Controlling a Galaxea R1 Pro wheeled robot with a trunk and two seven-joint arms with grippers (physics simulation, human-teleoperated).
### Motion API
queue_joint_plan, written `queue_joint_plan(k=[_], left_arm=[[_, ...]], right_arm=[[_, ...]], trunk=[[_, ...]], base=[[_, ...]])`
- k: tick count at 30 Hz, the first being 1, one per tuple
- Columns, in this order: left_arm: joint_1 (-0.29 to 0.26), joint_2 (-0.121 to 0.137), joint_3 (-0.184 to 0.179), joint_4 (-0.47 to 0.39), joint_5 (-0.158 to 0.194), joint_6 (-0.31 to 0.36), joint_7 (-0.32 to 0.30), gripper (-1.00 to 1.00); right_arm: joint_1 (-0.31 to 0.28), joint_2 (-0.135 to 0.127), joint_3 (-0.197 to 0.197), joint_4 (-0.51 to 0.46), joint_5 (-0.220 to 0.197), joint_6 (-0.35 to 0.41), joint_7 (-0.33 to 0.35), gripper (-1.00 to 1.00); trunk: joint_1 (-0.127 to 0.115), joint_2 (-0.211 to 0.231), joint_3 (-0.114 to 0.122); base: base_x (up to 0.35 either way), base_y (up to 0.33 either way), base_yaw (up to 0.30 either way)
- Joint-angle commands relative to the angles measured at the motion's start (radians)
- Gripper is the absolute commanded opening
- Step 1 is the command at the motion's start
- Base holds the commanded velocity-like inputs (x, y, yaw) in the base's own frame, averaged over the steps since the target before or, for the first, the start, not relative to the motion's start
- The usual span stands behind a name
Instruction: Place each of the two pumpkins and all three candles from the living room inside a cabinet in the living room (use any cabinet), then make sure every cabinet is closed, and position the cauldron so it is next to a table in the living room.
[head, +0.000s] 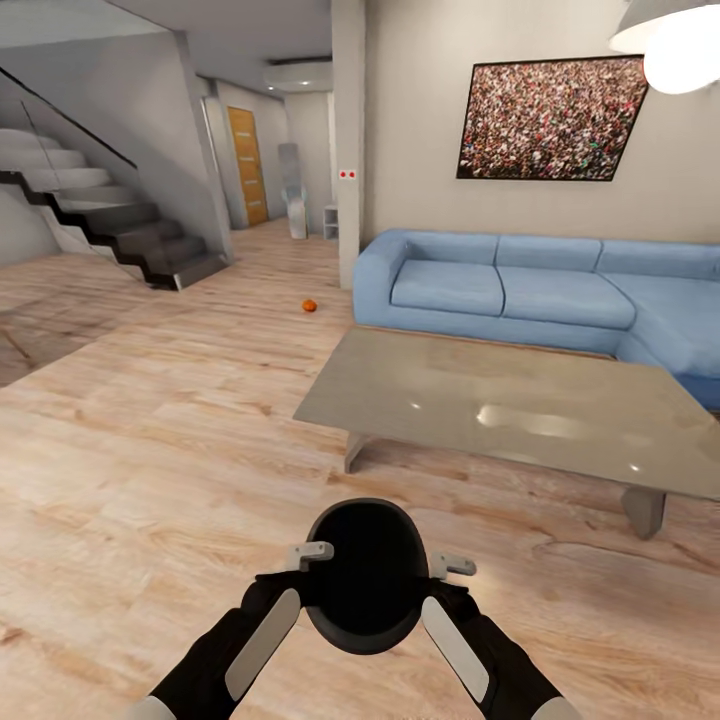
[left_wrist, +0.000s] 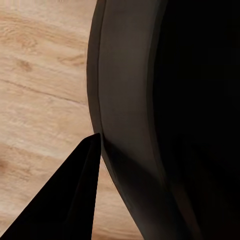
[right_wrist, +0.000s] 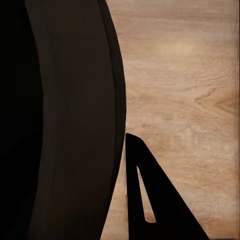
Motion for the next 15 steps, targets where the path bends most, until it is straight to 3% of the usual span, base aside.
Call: queue_joint_plan(k=[1, 15], left_arm=[[-0.001, 0.001, -0.005, -0.056, 0.016, -0.007, 0.010, -1.00], [-0.001, 0.001, -0.004, -0.056, 0.015, -0.007, 0.010, -1.00]], right_arm=[[-0.001, -0.001, -0.009, 0.000, -0.012, 0.009, -0.009, -1.00], [-0.002, -0.001, -0.009, 0.000, -0.012, 0.009, -0.009, -1.00]], trunk=[[0.000, -0.001, -0.001], [0.000, -0.001, -0.001]], base=[[0.000, 0.000, -0.280], [0.008, 0.000, -0.261]])
